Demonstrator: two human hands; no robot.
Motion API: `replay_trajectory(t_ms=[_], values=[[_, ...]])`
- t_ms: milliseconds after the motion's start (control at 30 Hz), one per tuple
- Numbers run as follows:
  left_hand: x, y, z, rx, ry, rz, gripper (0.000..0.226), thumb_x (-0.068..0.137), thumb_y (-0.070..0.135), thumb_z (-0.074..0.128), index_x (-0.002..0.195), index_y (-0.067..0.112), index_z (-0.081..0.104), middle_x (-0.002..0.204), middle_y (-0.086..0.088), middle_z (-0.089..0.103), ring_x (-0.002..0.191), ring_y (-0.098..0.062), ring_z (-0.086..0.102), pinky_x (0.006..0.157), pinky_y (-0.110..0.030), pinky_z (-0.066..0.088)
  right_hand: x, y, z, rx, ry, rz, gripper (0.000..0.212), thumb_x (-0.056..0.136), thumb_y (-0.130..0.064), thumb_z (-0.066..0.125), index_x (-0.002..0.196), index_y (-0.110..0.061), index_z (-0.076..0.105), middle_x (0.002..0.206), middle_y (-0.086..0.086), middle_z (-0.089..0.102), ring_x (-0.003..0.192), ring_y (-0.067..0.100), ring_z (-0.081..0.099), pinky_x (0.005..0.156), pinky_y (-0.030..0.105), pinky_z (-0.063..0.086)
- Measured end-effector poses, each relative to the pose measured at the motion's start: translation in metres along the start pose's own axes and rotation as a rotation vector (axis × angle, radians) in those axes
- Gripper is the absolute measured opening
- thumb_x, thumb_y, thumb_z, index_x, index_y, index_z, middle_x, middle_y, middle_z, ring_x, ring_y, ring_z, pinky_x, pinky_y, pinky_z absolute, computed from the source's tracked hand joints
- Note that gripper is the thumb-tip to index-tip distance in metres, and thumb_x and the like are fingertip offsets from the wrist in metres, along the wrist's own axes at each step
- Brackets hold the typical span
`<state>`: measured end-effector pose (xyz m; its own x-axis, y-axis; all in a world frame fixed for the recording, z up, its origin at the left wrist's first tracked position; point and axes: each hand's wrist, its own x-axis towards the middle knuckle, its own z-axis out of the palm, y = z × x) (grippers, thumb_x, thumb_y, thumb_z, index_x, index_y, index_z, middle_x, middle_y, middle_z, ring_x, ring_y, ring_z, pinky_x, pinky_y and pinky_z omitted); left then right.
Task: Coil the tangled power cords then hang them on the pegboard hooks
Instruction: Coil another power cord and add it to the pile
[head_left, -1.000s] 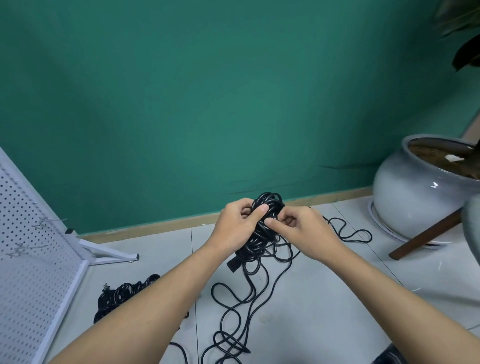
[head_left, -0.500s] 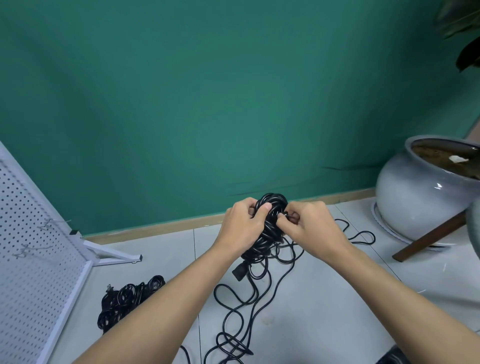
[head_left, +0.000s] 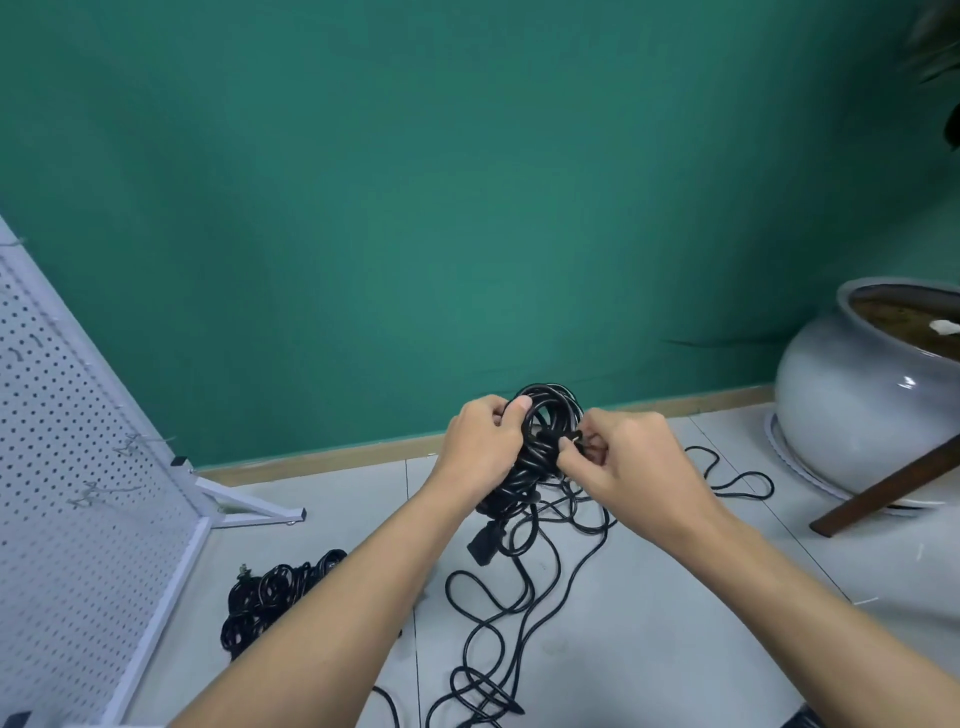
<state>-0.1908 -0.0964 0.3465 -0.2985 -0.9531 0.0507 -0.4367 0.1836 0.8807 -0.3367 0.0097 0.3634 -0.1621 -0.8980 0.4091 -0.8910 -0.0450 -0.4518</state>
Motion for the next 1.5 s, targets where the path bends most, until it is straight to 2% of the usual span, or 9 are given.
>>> replay_trajectory(t_ms=[200, 400, 633, 733, 833, 967, 1100, 1200, 1500], values=[[0.005, -0.012, -0.018, -0.159, 0.15, -0.008, 0.031, 0.103, 0.043, 0.055, 0.094, 0.015, 0.065, 0.089, -0.001, 0.073, 0.088, -0.022, 0.068, 0.087, -0.042, 0.053, 0.012, -0.009, 0.037, -0.088, 0.085, -0.064, 0.025, 0.095, -0.036, 0.061, 0.081, -0.016, 0.061, 0.068, -0.004, 0.059, 0.065, 0.022, 0.054, 0.058, 0.036, 0.044], [0.004, -0.039, -0.046, -0.174, 0.262, -0.042, 0.031, 0.104, 0.043, 0.052, 0.093, 0.016, 0.063, 0.088, -0.002, 0.072, 0.087, -0.022, 0.067, 0.085, -0.04, 0.052, 0.024, -0.026, 0.079, -0.045, 0.068, -0.107, 0.028, 0.102, -0.032, 0.049, 0.102, -0.012, 0.068, 0.082, 0.003, 0.065, 0.079, 0.027, 0.058, 0.068, 0.04, 0.049], [-0.01, -0.068, -0.084, -0.052, 0.238, -0.024, 0.03, 0.106, 0.039, 0.051, 0.097, 0.012, 0.06, 0.078, 0.003, 0.063, 0.073, -0.016, 0.056, 0.068, -0.031, 0.04, 0.02, -0.067, 0.11, 0.06, -0.147, -0.081, 0.025, 0.11, -0.029, 0.038, 0.094, -0.016, 0.053, 0.071, -0.001, 0.052, 0.069, 0.029, 0.051, 0.066, 0.041, 0.037], [-0.011, -0.082, -0.1, -0.113, 0.197, -0.052, 0.028, 0.105, 0.041, 0.053, 0.098, 0.016, 0.062, 0.089, 0.0, 0.071, 0.084, -0.018, 0.066, 0.079, -0.036, 0.051, 0.024, -0.084, 0.111, 0.178, -0.174, 0.013, 0.039, 0.11, -0.035, 0.041, 0.079, -0.014, 0.055, 0.061, -0.003, 0.052, 0.065, 0.027, 0.05, 0.067, 0.041, 0.038], [-0.011, -0.088, -0.109, -0.184, 0.177, -0.069, 0.025, 0.103, 0.041, 0.057, 0.098, 0.017, 0.063, 0.095, -0.001, 0.075, 0.091, -0.02, 0.071, 0.092, -0.043, 0.055, 0.035, -0.095, 0.117, 0.344, -0.202, 0.234, 0.041, 0.102, -0.047, 0.054, 0.111, -0.012, 0.072, 0.09, 0.0, 0.076, 0.087, 0.02, 0.069, 0.085, 0.038, 0.054], [-0.005, -0.091, -0.116, -0.248, 0.192, -0.082, 0.026, 0.103, 0.041, 0.058, 0.098, 0.016, 0.064, 0.093, -0.003, 0.075, 0.091, -0.022, 0.072, 0.094, -0.047, 0.055, 0.049, -0.105, 0.122, 0.659, -0.265, 0.491, 0.062, 0.087, -0.065, 0.064, 0.13, -0.021, 0.059, 0.11, -0.001, 0.073, 0.1, 0.015, 0.072, 0.086, 0.044, 0.062], [-0.002, -0.096, -0.119, -0.305, 0.184, -0.115, 0.031, 0.105, 0.039, 0.055, 0.1, 0.011, 0.067, 0.093, -0.006, 0.076, 0.092, -0.023, 0.071, 0.095, -0.043, 0.054, 0.048, -0.098, 0.131, 1.017, -0.445, 0.689, 0.037, 0.096, -0.053, 0.059, 0.125, -0.03, 0.06, 0.125, 0.003, 0.067, 0.113, 0.025, 0.067, 0.096, 0.053, 0.057], [0.001, -0.103, -0.124, -0.356, 0.174, -0.149, 0.032, 0.105, 0.035, 0.055, 0.102, 0.007, 0.069, 0.099, -0.011, 0.076, 0.093, -0.021, 0.071, 0.095, -0.041, 0.054, 0.042, -0.088, 0.151, 1.206, -0.626, 0.616, 0.036, 0.086, -0.043, 0.068, 0.117, -0.025, 0.068, 0.126, 0.006, 0.069, 0.107, 0.028, 0.067, 0.102, 0.056, 0.052], [0.018, -0.146, -0.152, -0.46, 0.052, -0.375, 0.036, 0.106, 0.04, 0.052, 0.119, 0.013, 0.072, 0.117, -0.003, 0.075, 0.115, -0.019, 0.066, 0.101, -0.045, 0.051, 0.054, -0.09, 0.199, 1.114, -0.622, 0.451, 0.042, 0.092, -0.013, 0.077, 0.131, -0.021, 0.062, 0.114, 0.012, 0.077, 0.09, 0.02, 0.075, 0.084, 0.05, 0.061]])
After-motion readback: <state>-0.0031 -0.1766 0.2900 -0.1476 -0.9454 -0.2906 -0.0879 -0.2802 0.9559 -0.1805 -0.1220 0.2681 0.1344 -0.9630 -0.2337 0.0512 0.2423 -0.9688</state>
